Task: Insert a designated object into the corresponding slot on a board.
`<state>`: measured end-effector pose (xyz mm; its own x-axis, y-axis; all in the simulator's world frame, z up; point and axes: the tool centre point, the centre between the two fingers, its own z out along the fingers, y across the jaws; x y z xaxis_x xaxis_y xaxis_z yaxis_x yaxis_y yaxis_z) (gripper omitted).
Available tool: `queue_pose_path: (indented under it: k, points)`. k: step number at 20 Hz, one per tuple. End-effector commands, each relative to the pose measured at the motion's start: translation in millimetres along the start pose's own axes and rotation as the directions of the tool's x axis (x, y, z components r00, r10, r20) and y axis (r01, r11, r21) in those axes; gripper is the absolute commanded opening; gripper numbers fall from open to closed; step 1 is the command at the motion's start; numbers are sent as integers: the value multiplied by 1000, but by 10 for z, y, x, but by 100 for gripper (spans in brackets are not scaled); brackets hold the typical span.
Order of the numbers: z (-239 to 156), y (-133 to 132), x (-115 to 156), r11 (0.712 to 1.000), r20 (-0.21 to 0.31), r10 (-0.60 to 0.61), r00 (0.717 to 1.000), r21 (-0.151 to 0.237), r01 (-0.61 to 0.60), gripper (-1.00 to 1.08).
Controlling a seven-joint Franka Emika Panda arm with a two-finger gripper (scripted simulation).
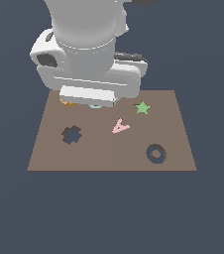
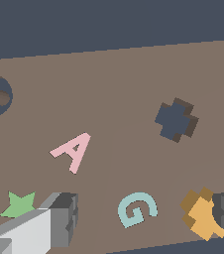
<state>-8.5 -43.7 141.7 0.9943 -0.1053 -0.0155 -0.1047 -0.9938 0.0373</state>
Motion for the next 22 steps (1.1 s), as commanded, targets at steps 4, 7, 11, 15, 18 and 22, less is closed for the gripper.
queue_pose_path:
  k: [4, 7, 11, 15, 18, 22]
  points:
    - [278, 409, -148, 983, 0, 181, 984, 10, -181, 100]
    - [468, 662, -290, 954, 1, 300, 954, 18, -300, 100]
    - [686, 917, -487, 904, 3, 428, 904, 26, -428, 100]
    - [840, 1072, -644, 859, 5, 511, 859, 32, -511, 100]
    - [914, 1137, -722, 835, 7, 549, 836, 35, -549, 100]
    - [959, 1173, -771, 820, 8, 571, 821, 37, -571, 100]
